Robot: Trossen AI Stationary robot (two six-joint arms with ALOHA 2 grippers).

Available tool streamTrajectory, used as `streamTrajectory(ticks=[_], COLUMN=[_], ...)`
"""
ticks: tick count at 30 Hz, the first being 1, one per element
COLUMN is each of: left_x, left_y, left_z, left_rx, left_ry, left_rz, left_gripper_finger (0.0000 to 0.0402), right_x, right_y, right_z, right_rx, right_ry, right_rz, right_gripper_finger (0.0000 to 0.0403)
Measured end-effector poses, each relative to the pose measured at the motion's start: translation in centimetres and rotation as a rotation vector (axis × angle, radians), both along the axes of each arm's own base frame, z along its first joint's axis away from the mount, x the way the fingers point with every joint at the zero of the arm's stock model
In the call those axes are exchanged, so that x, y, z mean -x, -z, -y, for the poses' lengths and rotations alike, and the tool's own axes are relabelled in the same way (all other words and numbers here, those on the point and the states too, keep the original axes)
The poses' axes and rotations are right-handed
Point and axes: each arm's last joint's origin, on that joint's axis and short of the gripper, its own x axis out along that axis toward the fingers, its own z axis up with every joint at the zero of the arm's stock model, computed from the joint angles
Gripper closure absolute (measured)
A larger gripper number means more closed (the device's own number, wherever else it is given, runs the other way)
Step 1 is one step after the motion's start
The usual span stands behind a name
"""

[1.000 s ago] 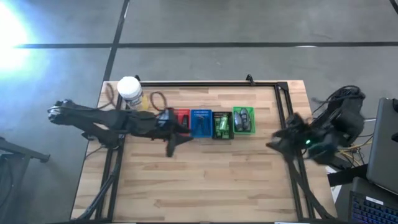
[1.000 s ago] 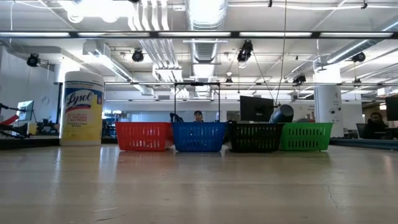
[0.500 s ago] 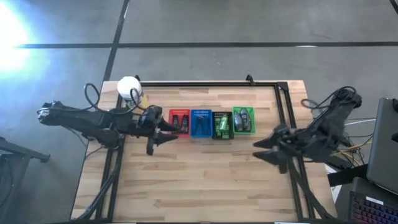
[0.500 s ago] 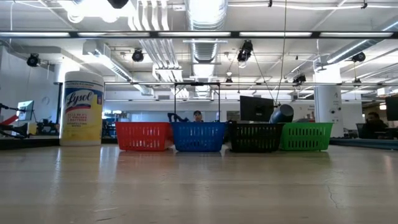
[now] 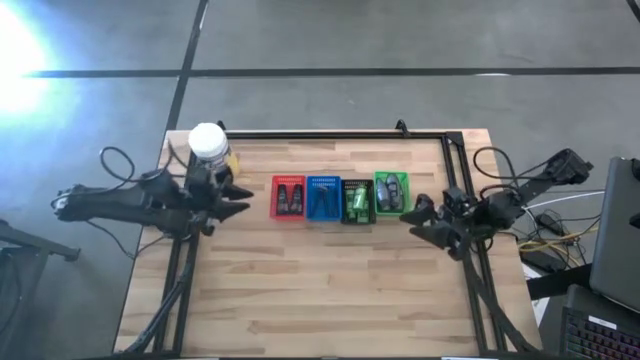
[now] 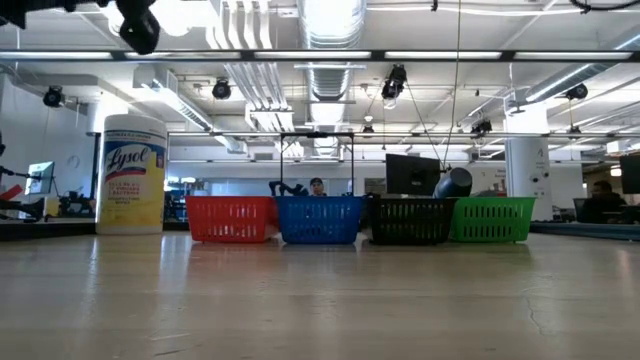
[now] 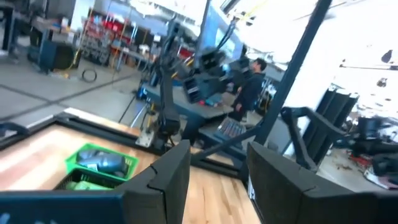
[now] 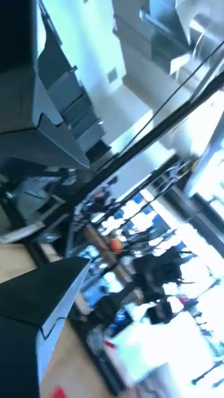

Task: Pick & Place Travel size toiletries
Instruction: Return to Home Position

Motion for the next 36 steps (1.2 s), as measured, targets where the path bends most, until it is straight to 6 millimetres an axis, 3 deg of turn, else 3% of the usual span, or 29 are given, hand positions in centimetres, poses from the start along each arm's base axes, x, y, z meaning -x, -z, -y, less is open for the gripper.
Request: streamTrajectory(ticks=[12,15,19,22,27,36], left_x=[5.9,6.0,5.9,5.9,6.1,5.8], left_y=[2.9,3.4,3.2,3.2,3.2,3.3], left_z=[-0.1,-0.1,-0.1,-0.2,-0.3,-0.4], left_rx=[-0.013,-0.011,0.035,0.033,0.039,0.047], left_ry=[0.048,0.051,0.031,0.027,-0.036,-0.053], left_rz=[0.113,0.019,-0.06,-0.057,-0.048,-0.061], left_gripper_finger=[0.0238,0.0238,0.0238,0.0238,0.0238,0.0238], right_x=[4.0,4.9,5.9,6.2,6.9,7.8], right_y=[5.2,6.9,9.3,10.8,10.6,10.4], right_z=[2.6,3.2,3.9,3.7,3.4,3.6], right_rx=[0.096,0.079,-0.102,-0.065,0.065,0.348], right_ry=[0.051,0.085,0.065,-0.033,-0.213,-0.192], right_rz=[0.045,0.042,0.047,0.077,0.162,0.294], right_gripper_finger=[0.0177,0.017,0.0158,0.0147,0.013,0.01])
